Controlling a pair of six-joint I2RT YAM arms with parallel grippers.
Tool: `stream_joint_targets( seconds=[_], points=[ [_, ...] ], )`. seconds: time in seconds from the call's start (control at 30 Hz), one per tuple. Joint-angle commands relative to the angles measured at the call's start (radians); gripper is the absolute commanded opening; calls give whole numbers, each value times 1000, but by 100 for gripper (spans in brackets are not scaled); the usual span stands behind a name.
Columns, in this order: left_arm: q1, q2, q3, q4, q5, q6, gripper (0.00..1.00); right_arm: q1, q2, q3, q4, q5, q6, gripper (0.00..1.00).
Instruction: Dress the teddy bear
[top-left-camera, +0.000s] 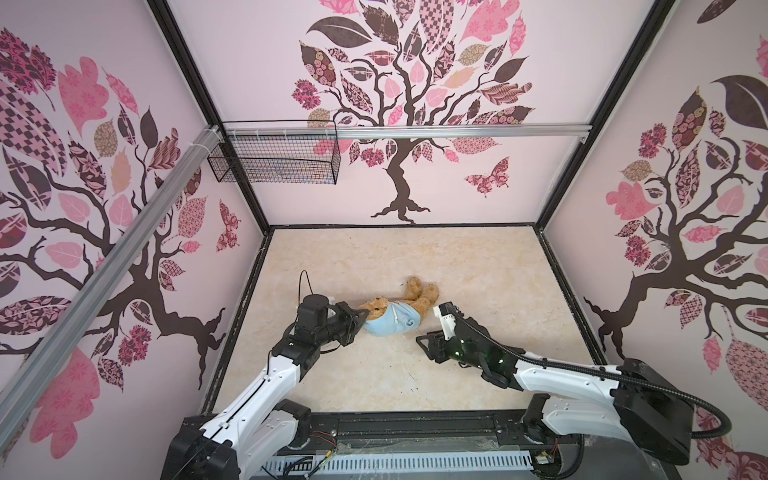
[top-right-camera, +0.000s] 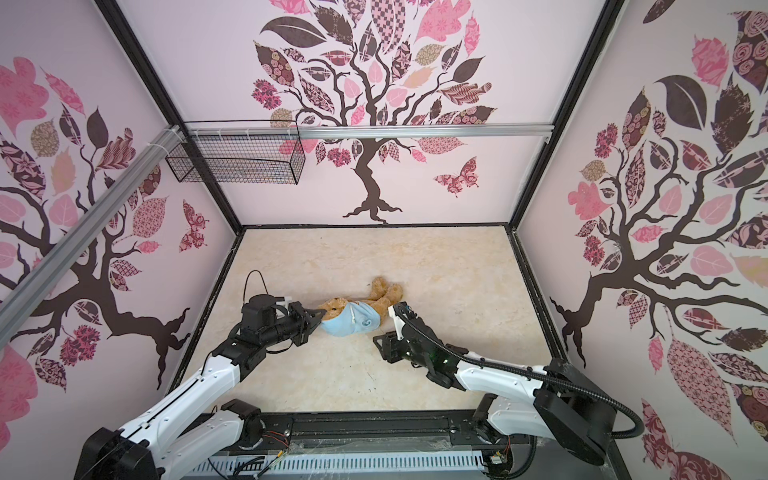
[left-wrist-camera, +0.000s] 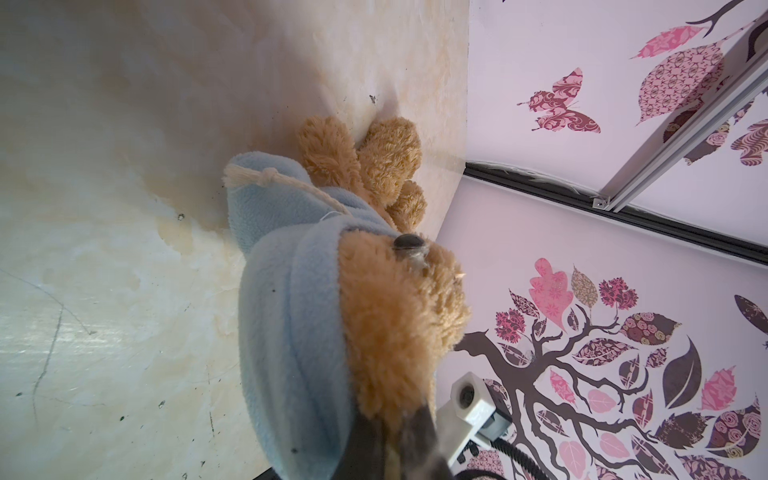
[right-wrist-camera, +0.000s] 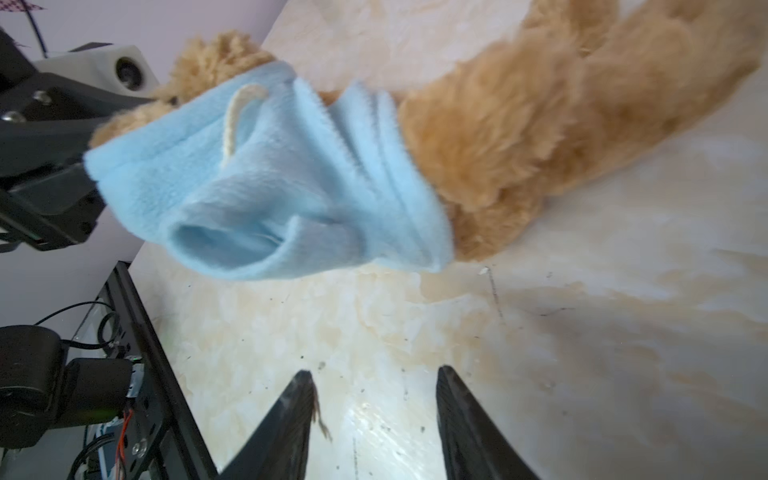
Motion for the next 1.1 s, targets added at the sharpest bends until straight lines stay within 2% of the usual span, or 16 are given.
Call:
stream_joint_targets(
  seconds=[0.0,0.1,0.3,0.5,0.63,0.7,0.83,0.9,1.07],
  points=[
    [-4,2,-6,59,-8,-19,0,123,67,71,136,140,72,51],
    [-3,9,-6,67,-2,-23,0,196,190,142,242,195,100,51],
    [-5,10,6,65,12,-17,0,212,377,278,295,255,189,55],
    [-7,7,9,61,23,-12,0,213,459,370,205,340,235,61],
    [-7,-2,9,59,26,-12,0,213,494,388,197,413,250,57],
    [-8,-6,6,56,26,-11,0,213,504,392,200,447,246,50],
    [-10,-11,4,55,36,-10,0,207,511,374,233,488,213,22],
    [-10,-12,9,52,36,-3,0,204,504,364,223,485,193,14],
    [-9,0,29,53,45,11,0,175,476,279,218,454,176,6]
  ],
)
